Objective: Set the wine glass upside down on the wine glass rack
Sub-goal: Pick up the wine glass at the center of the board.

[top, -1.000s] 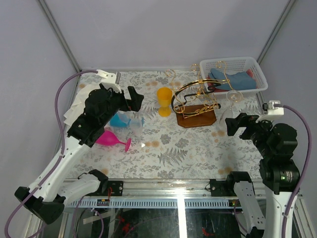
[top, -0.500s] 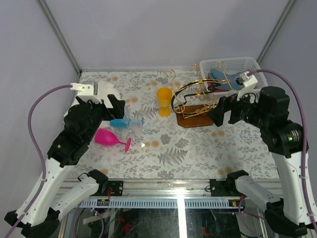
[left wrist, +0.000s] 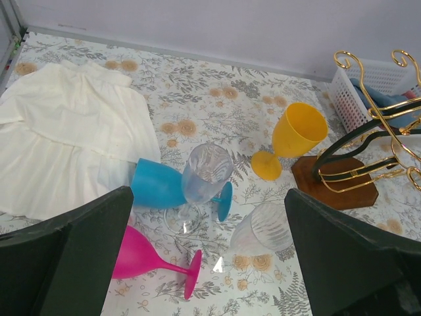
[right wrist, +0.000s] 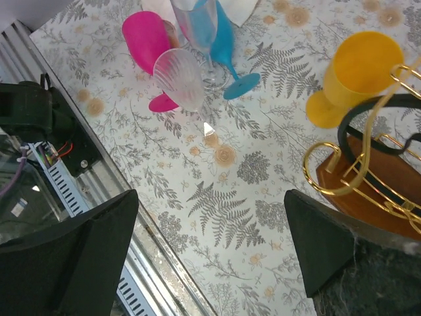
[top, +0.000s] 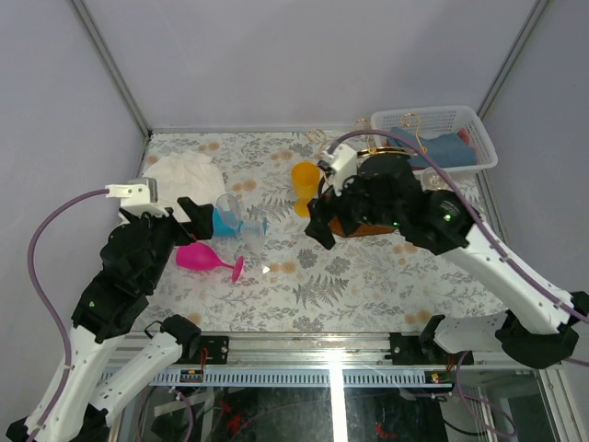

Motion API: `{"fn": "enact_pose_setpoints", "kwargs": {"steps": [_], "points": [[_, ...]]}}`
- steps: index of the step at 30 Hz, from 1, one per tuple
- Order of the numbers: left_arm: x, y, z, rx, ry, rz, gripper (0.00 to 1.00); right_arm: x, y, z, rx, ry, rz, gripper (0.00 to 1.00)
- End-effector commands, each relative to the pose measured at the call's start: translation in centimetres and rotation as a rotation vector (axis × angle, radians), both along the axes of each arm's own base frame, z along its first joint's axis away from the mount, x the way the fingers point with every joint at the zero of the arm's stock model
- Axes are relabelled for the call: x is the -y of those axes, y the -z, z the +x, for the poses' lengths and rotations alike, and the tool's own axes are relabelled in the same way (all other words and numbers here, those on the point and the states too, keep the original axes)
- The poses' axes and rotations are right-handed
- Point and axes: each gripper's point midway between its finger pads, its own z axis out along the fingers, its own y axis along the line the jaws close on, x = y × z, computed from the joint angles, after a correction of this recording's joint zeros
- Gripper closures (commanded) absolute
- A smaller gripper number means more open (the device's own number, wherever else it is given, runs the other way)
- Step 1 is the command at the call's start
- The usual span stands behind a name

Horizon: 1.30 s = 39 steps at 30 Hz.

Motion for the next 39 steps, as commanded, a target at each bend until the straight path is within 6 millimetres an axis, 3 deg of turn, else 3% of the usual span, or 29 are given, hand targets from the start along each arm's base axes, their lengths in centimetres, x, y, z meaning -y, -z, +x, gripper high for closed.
{"fn": "enact_pose_setpoints", "kwargs": {"steps": [1,7,16,23,39], "points": [[-1.1,0.4,-0.7,0.015,-0.043,-0.022,0.0,-4.3,-2.6,0.6,0.117,-0.004,0.097,0.01],[-1.3,0.9,-1.4,0.028,-0.037,-0.044,0.0,-9.4,0.8,-1.5,0.117,-0.097,0.116,0.01],[-0.5,2.5,-1.4,0.028,-0.01,-0.091,0.0,-12.6,6.5,-3.5,0.155,-0.1,0.231,0.01],[-0.2,3.3,-1.4,0.052,0.005,-0.108,0.0,-13.5,11.3,-3.1,0.209,-0.04,0.286,0.01],[-0.2,3.3,-1.3,0.07,0.002,-0.116,0.0,-15.1,17.2,0.9,0.323,0.169,0.466,0.01]]}}
